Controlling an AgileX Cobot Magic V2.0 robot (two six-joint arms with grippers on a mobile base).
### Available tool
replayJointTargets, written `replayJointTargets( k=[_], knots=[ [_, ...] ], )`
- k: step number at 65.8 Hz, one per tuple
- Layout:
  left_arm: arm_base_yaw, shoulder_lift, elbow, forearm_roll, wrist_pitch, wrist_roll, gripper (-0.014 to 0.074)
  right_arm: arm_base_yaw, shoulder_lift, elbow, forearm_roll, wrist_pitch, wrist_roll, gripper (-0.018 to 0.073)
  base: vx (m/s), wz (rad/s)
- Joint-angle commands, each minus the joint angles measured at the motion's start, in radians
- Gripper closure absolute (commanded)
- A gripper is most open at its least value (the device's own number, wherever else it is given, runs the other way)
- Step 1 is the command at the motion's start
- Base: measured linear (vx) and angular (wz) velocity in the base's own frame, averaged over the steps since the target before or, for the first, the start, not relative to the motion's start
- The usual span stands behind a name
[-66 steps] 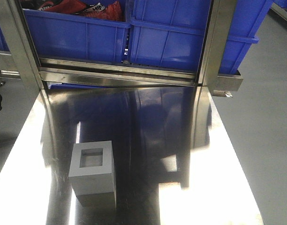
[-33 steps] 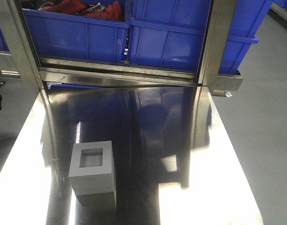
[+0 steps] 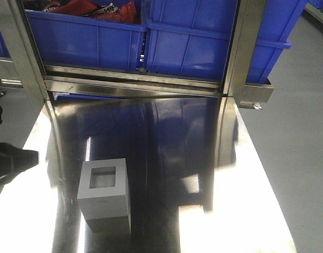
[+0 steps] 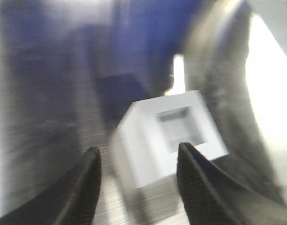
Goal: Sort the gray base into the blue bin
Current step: 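Reach the left gripper down and close it on the gray block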
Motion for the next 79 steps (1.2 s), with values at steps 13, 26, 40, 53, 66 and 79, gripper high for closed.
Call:
replayJointTargets(
  k=[13, 26, 40, 53, 66, 79],
  knots=[
    [-0.173, 0.148, -0.106, -0.016, -0.084, -0.012, 0.0237, -0.005, -0.012, 0.014, -0.011, -0.078, -0.005, 0.0568, 0.0, 0.0],
    [-0.261, 0.245, -0.175, 0.202, -0.094, -0.212, 0.0234, -0.005, -0.012, 0.014, -0.011, -0.078, -0.005, 0.0568, 0.0, 0.0],
    [-0.343, 0.342, -0.215, 0.404, -0.091, -0.415, 0.0213, -0.005, -0.012, 0.014, -0.011, -0.078, -0.005, 0.0568, 0.0, 0.0],
    [-0.362, 0.422, -0.241, 0.486, -0.089, -0.531, 0.0176, -0.005, -0.012, 0.014, -0.011, -0.078, -0.005, 0.0568, 0.0, 0.0],
    [-0.362, 0.472, -0.244, 0.487, -0.099, -0.555, 0.0134, -0.005, -0.012, 0.014, -0.011, -0.078, -0.005, 0.0568, 0.0, 0.0],
    [-0.362, 0.525, -0.244, 0.493, -0.106, -0.585, 0.0134, -0.005, -0.012, 0.014, -0.011, -0.078, -0.005, 0.0568, 0.0, 0.0]
  ],
)
